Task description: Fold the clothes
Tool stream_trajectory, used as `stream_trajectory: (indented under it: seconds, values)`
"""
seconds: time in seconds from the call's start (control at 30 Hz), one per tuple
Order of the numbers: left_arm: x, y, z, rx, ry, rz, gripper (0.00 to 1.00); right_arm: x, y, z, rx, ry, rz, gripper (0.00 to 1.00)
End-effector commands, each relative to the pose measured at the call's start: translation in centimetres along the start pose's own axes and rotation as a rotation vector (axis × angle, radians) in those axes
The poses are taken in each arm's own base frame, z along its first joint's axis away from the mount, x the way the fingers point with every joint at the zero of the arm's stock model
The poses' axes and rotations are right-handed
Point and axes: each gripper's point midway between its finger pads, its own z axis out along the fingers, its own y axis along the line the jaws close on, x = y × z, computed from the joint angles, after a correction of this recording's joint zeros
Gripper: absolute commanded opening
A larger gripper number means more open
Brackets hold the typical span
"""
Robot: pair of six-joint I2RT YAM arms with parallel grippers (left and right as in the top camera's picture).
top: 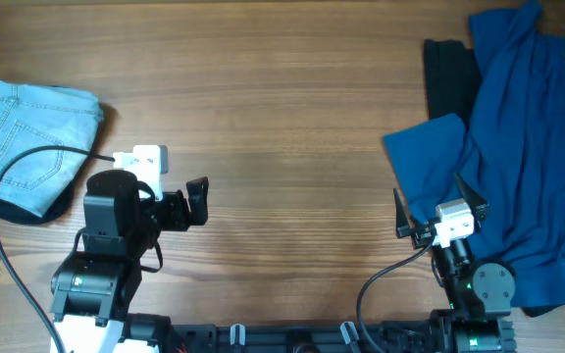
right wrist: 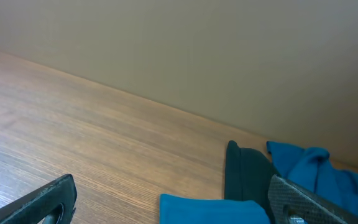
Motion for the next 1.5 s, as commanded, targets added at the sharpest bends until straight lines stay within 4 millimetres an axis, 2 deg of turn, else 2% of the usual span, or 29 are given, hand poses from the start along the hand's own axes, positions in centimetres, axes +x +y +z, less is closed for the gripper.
stream_trajectory:
  seconds: [0.0, 0.5, 0.73, 0.83, 0.97, 1.03, 1.13, 1.2, 1.3, 1.4, 1.47]
  values:
    - [0.2, -0.2, 0.1, 0.01, 0.006, -0.011, 1.0, -0.4, 0.3, -0.1, -0.018, -0.019, -0.016, 1.0]
    - [0.2, -0.2, 0.1, 0.01, 0.006, -0.011, 1.0, -0.4, 0.3, -0.1, -0.018, -0.019, -0.016, 1.0]
    - [-1.0, -0.7, -2.1, 0.031, -0.096, 0.002, 1.0, -0.4, 0.3, -0.1, -0.018, -0.019, -0.016, 1.0]
    - [-1.7, -1.1, -4.0, 0.048, -0.178, 0.013, 1.0, -0.4, 0.3, -0.1, -0.018, -0.019, -0.016, 1.0]
    - [-0.8, -0.7, -5.9, 0.035, -0.236, 0.019, 1.0, -0.4, 0.3, -0.1, -0.018, -0.019, -0.016, 1.0]
    - [0.7, -0.3, -5.5, 0.033, -0.261, 0.02, 1.0, -0.4, 0.3, -0.1, -0.018, -0.019, -0.016, 1.0]
    - [2.5, 0.4, -2.9, 0.059, -0.376, 0.033, 1.0, -0.4, 0.3, -0.1, -0.018, -0.019, -0.016, 1.0]
    - [2.2, 0.5, -1.7, 0.091, -0.547, 0.054, 1.0, -0.4, 0.3, -0.1, -0.018, -0.019, -0.016, 1.0]
    - [1.0, 0.7, -1.1, 0.114, -0.719, 0.073, 1.0, -0.4, 0.3, -0.1, -0.018, -0.019, -0.016, 1.0]
    - [2.5, 1.2, 0.3, 0.094, -0.646, 0.062, 1.0, -0.4, 0.3, -0.1, -0.018, -0.019, -0.016, 1.0]
    - [2.5, 1.1, 0.3, 0.099, -0.647, 0.064, 1.0, -0.4, 0.3, -0.1, -0.018, -0.019, -0.016, 1.0]
